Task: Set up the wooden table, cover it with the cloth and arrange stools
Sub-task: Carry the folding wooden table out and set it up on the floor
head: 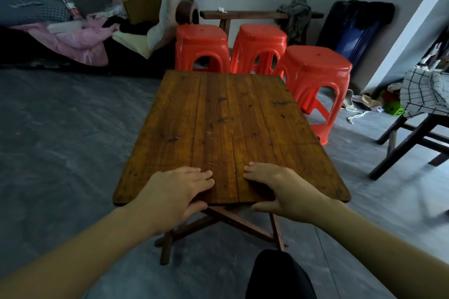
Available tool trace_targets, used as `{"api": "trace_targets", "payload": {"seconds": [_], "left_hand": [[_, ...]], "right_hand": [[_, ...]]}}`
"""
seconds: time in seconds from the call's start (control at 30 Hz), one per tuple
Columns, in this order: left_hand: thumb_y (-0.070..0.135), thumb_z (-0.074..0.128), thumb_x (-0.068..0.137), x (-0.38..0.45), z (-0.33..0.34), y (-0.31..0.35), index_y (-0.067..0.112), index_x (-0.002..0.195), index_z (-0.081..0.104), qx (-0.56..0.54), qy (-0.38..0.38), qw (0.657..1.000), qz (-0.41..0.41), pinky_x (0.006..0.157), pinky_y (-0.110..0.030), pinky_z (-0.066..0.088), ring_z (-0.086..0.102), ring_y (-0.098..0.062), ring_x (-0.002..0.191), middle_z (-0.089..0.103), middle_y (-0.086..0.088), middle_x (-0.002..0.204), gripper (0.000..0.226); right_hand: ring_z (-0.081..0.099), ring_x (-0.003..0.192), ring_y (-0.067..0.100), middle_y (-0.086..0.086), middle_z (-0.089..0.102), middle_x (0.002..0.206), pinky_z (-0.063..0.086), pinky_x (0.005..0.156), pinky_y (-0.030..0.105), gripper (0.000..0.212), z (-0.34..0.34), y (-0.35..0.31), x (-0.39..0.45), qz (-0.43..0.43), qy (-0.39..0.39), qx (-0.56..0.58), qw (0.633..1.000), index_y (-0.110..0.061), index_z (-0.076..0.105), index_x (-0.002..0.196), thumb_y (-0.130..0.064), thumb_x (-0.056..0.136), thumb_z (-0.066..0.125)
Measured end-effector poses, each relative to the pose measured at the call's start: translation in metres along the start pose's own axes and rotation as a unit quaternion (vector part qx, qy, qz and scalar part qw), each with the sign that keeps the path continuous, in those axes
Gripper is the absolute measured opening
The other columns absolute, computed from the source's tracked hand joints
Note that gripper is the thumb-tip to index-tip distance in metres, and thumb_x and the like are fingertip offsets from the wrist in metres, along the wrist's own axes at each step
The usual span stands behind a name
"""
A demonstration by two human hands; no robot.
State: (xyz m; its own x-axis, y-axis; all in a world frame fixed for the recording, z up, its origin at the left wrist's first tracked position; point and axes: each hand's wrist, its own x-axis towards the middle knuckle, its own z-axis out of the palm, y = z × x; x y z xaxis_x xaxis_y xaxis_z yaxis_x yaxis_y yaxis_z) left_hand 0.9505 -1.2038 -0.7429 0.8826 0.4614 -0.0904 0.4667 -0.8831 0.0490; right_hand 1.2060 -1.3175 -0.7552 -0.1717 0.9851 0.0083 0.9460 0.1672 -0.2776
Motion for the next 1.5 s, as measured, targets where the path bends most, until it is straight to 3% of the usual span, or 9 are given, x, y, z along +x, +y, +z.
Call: {"api": "trace_targets", "payload": {"seconds": [0.1,0.2,0.37,0.5,0.6,0.77,1.07,1.33,1.5], "left_hand": [[0.056,0.042,0.098,-0.002,0.002,0.001,0.041,0.151,0.028,-0.020,0.004,1.000,-0.005,0.112,-0.033,0.036,0.019,-0.001,0.146,0.019,0.025,0.158,0.058],[0.059,0.043,0.096,0.002,-0.001,-0.002,0.040,0.151,0.029,-0.042,-0.010,0.999,-0.006,0.118,-0.032,0.023,0.017,-0.003,0.146,0.020,0.024,0.158,0.061],[0.063,0.054,0.088,0.012,-0.018,-0.033,0.042,0.151,0.027,-0.107,-0.078,0.984,-0.116,0.120,-0.045,0.020,0.011,-0.013,0.149,0.015,0.013,0.163,0.072],[0.056,0.075,0.077,0.042,-0.044,-0.061,0.040,0.155,0.013,-0.054,-0.182,0.966,-0.175,0.121,-0.050,0.018,0.004,-0.024,0.151,0.002,0.005,0.165,0.101],[0.050,0.086,0.065,0.071,-0.056,-0.073,0.043,0.154,0.005,-0.020,-0.211,0.960,-0.185,0.121,-0.052,0.017,0.001,-0.029,0.151,-0.003,0.002,0.165,0.121],[0.030,0.087,0.070,0.091,-0.051,-0.059,0.036,0.155,-0.006,-0.024,-0.292,0.939,-0.182,0.118,-0.054,0.024,-0.002,-0.040,0.149,-0.012,-0.009,0.164,0.126],[0.011,0.078,0.079,0.089,-0.057,-0.053,0.031,0.155,-0.003,-0.072,-0.287,0.934,-0.200,0.114,-0.061,0.026,-0.010,-0.043,0.147,-0.019,-0.013,0.161,0.112],[0.021,0.078,0.080,0.095,-0.055,-0.066,0.033,0.155,0.001,-0.087,-0.262,0.943,-0.183,0.111,-0.058,0.029,-0.005,-0.042,0.147,-0.014,-0.011,0.162,0.108],[0.026,0.082,0.074,0.112,-0.060,-0.073,0.029,0.155,-0.004,-0.056,-0.288,0.941,-0.167,0.105,-0.058,0.037,-0.001,-0.048,0.143,-0.009,-0.018,0.158,0.118]], "right_hand": [[0.028,0.140,0.003,-0.012,0.035,0.152,0.026,0.115,0.022,0.074,-0.004,-0.003,0.000,0.010,-0.015,-0.030,0.999,-0.027,0.043,0.145,-0.057,0.083,0.068],[0.029,0.137,0.003,-0.013,0.036,0.148,0.030,0.116,0.031,0.071,-0.008,-0.006,0.006,0.019,-0.016,-0.003,1.000,-0.029,0.045,0.142,-0.063,0.083,0.063],[-0.009,0.151,0.020,-0.008,0.003,0.164,-0.002,0.122,0.053,0.086,-0.011,-0.002,0.022,0.127,-0.099,0.012,0.987,-0.044,0.021,0.151,-0.078,0.078,0.052],[-0.012,0.151,0.030,-0.001,-0.006,0.165,-0.003,0.120,0.058,0.096,-0.020,0.007,0.071,0.190,-0.127,0.036,0.973,-0.048,0.013,0.152,-0.072,0.075,0.065],[-0.012,0.150,0.033,0.000,-0.008,0.165,0.000,0.117,0.063,0.112,-0.024,0.009,0.108,0.222,-0.158,0.031,0.962,-0.048,0.007,0.152,-0.067,0.066,0.076],[-0.022,0.147,0.038,0.001,-0.019,0.163,-0.004,0.114,0.069,0.118,-0.025,-0.005,0.123,0.259,-0.226,0.022,0.939,-0.049,0.000,0.152,-0.056,0.067,0.081],[-0.030,0.144,0.037,0.001,-0.033,0.159,-0.001,0.114,0.070,0.128,-0.037,-0.017,0.132,0.308,-0.256,0.032,0.916,-0.050,-0.012,0.151,-0.050,0.067,0.084],[-0.035,0.141,0.036,-0.001,-0.038,0.156,0.000,0.113,0.071,0.130,-0.035,-0.012,0.138,0.320,-0.258,0.034,0.911,-0.051,-0.015,0.149,-0.047,0.067,0.085],[-0.034,0.141,0.037,-0.001,-0.038,0.156,0.002,0.113,0.071,0.130,-0.041,-0.005,0.150,0.316,-0.265,0.033,0.910,-0.051,-0.016,0.149,-0.049,0.067,0.084]]}}
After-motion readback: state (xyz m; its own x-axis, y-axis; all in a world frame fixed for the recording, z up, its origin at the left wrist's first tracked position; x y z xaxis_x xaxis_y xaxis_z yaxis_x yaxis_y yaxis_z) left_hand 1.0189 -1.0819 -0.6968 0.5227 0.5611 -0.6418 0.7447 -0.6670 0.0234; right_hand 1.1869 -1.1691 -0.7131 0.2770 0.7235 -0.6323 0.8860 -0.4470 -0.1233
